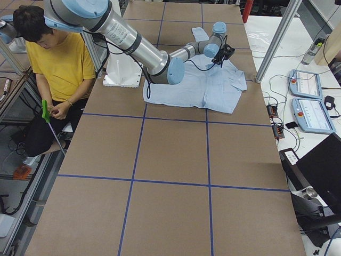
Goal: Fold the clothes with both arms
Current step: 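Carry the grasped sleeve with the right gripper across the shirt chest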
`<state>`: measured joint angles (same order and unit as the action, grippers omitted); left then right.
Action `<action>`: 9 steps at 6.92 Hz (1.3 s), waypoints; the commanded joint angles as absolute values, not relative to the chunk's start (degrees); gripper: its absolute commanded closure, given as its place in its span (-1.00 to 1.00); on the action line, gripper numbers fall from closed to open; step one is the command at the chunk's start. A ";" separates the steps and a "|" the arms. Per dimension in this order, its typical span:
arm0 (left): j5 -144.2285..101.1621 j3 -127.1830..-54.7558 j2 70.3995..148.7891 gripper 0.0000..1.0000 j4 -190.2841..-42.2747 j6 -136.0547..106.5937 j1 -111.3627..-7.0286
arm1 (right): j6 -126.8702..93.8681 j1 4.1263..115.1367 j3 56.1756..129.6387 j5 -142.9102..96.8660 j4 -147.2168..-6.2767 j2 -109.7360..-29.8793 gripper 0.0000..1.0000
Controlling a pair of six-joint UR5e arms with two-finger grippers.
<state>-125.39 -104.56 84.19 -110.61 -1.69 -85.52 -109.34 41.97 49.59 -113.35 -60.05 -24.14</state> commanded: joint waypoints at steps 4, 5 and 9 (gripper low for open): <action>-125.86 -104.24 84.20 -1.00 -111.36 -1.67 -82.97 | -116.10 38.42 49.13 -108.20 -59.77 -22.68 1.00; -127.16 -101.19 86.11 -1.00 -111.36 -1.67 -79.84 | -117.67 37.71 49.30 -107.67 -59.77 -21.98 -0.98; -133.86 -90.47 89.28 -1.00 -121.52 -10.93 -76.03 | -114.98 37.79 53.06 -108.45 -59.94 -22.40 -1.00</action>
